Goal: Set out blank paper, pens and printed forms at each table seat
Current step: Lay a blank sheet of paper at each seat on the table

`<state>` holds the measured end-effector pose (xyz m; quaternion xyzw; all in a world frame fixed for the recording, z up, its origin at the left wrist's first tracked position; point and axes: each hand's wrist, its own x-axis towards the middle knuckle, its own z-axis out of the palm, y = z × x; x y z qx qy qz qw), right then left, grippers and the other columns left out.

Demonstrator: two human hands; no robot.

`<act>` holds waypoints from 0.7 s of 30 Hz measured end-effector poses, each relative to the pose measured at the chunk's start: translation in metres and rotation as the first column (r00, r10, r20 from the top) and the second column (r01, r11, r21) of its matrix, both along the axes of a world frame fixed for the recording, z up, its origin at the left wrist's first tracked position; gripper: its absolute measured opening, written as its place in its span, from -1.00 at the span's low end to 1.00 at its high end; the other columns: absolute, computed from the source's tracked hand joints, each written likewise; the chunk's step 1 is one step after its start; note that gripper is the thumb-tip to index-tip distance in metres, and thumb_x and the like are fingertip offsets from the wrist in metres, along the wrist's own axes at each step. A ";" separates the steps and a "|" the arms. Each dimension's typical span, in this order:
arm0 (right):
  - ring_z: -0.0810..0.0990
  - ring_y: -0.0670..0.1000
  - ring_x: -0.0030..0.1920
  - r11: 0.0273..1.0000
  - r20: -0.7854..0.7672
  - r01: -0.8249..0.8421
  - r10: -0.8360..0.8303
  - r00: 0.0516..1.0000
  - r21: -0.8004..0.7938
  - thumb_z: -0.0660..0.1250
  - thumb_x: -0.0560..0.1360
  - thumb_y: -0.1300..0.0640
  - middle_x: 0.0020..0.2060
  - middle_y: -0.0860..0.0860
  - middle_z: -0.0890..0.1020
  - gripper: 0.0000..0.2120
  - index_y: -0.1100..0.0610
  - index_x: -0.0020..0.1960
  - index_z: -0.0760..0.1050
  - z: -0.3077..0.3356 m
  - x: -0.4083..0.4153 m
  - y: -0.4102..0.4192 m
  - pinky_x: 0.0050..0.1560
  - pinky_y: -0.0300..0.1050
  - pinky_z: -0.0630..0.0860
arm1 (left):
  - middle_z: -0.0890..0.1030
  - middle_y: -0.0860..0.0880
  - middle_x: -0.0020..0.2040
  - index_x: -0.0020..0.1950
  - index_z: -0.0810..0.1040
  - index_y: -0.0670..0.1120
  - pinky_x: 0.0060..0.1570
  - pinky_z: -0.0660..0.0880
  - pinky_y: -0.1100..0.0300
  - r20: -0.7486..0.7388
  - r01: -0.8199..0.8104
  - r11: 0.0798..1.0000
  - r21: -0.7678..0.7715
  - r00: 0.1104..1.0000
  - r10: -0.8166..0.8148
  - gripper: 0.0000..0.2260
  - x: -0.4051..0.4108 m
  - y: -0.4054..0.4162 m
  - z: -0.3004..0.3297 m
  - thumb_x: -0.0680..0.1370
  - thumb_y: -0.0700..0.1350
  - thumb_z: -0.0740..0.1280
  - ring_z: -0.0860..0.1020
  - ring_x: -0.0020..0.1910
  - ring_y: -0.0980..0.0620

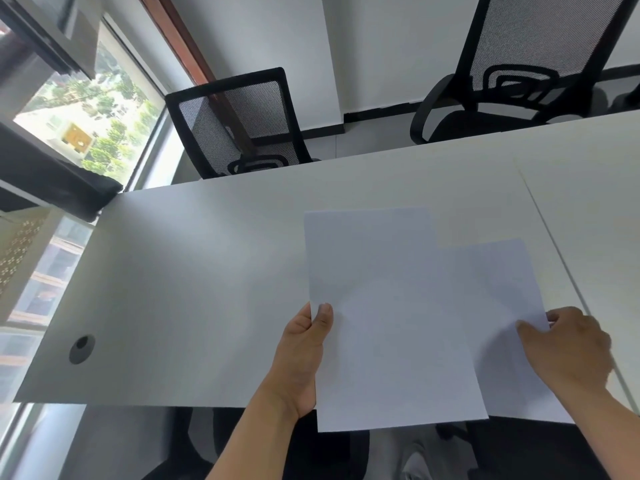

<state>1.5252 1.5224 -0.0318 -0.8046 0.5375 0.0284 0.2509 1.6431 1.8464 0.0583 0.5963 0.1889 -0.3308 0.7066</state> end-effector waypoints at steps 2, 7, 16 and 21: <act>0.50 0.45 0.25 1.000 -0.022 0.023 -0.023 0.999 -0.003 0.55 0.51 0.02 0.21 0.36 0.57 -0.52 0.28 0.29 0.55 0.002 0.000 0.002 0.21 0.35 0.51 | 0.74 -0.16 0.30 0.40 0.68 0.00 0.27 0.65 -0.31 0.003 -0.007 1.000 0.000 1.000 0.007 -0.71 -0.002 0.000 0.001 0.77 0.02 0.27 0.72 0.26 -0.28; 0.42 0.50 0.29 0.994 0.014 0.095 -0.095 0.995 -0.062 0.61 0.47 0.07 0.31 0.45 0.41 -0.35 0.33 0.40 0.40 0.005 0.004 0.011 0.28 0.46 0.41 | 0.74 -0.17 0.31 0.41 0.68 0.00 0.28 0.63 -0.34 0.006 -0.010 1.000 -0.012 1.000 0.010 -0.71 -0.004 0.000 0.003 0.77 0.02 0.28 0.71 0.28 -0.31; 0.61 0.22 -0.03 0.918 0.450 -0.219 0.051 0.891 0.331 0.19 0.75 -0.12 -0.08 0.12 0.63 -0.60 0.19 -0.02 0.52 0.068 0.038 0.068 -0.01 0.10 0.50 | 0.73 -0.17 0.32 0.39 0.69 0.01 0.32 0.61 -0.37 0.031 -0.018 0.999 -0.029 0.999 0.019 -0.71 -0.002 0.010 0.016 0.77 0.02 0.27 0.70 0.29 -0.30; 0.45 -0.07 0.48 0.793 0.469 -0.341 0.080 0.879 0.504 0.07 0.73 -0.31 0.35 -0.27 0.45 -0.44 -0.03 0.57 0.45 0.100 0.056 0.112 0.56 0.06 0.28 | 0.73 -0.15 0.32 0.36 0.71 0.05 0.34 0.59 -0.39 0.059 -0.040 0.999 -0.016 0.997 0.041 -0.73 0.002 0.028 0.031 0.78 0.03 0.27 0.71 0.29 -0.28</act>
